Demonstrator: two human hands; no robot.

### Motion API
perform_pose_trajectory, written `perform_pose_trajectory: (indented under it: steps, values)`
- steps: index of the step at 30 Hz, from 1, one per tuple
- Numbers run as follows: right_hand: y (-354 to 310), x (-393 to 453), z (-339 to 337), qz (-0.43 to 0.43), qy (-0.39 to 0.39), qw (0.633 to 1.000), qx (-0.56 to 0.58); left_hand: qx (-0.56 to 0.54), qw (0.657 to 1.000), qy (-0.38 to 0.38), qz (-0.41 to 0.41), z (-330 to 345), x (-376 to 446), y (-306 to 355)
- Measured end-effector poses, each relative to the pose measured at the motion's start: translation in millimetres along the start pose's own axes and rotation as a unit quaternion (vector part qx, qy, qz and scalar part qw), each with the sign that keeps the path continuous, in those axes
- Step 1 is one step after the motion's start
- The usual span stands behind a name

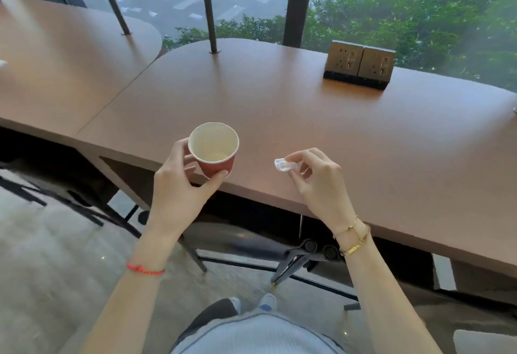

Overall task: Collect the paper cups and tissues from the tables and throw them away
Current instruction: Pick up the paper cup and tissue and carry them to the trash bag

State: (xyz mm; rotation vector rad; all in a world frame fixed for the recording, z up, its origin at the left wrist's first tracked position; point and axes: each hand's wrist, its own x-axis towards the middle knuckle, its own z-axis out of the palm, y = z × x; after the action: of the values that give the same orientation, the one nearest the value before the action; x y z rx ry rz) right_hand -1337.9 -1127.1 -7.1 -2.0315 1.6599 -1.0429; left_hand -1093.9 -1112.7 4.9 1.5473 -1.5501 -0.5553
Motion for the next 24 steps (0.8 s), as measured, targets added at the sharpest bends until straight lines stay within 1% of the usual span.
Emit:
perform_pose_trajectory:
  steps: [7, 11, 15, 19, 24]
  values:
    - [-80.3, 3.0, 70.7, -0.096, -0.111, 0.987, 0.07, 0.035, 0.989, 0.117, -0.078, -95.5, -73.8, -47.7]
    - [-134.1, -4.9, 124.0, -0.152, -0.179, 0.969, 0.079, 0.064, 0.971, 0.192, -0.13, -151.4, -121.7, -78.0]
    - [-196.4, -23.1, 183.0, -0.207, -0.245, 0.943, 0.09, 0.091, 0.936, 0.276, -0.199, -206.4, -175.4, -110.2]
    - [-266.0, -56.3, 244.0, -0.253, -0.299, 0.913, 0.112, 0.102, 0.9, 0.337, -0.257, -263.2, -235.2, -143.1]
    - [-346.0, -104.0, 311.7, -0.323, -0.359, 0.865, 0.138, 0.14, 0.843, 0.409, -0.321, -326.3, -313.3, -173.4]
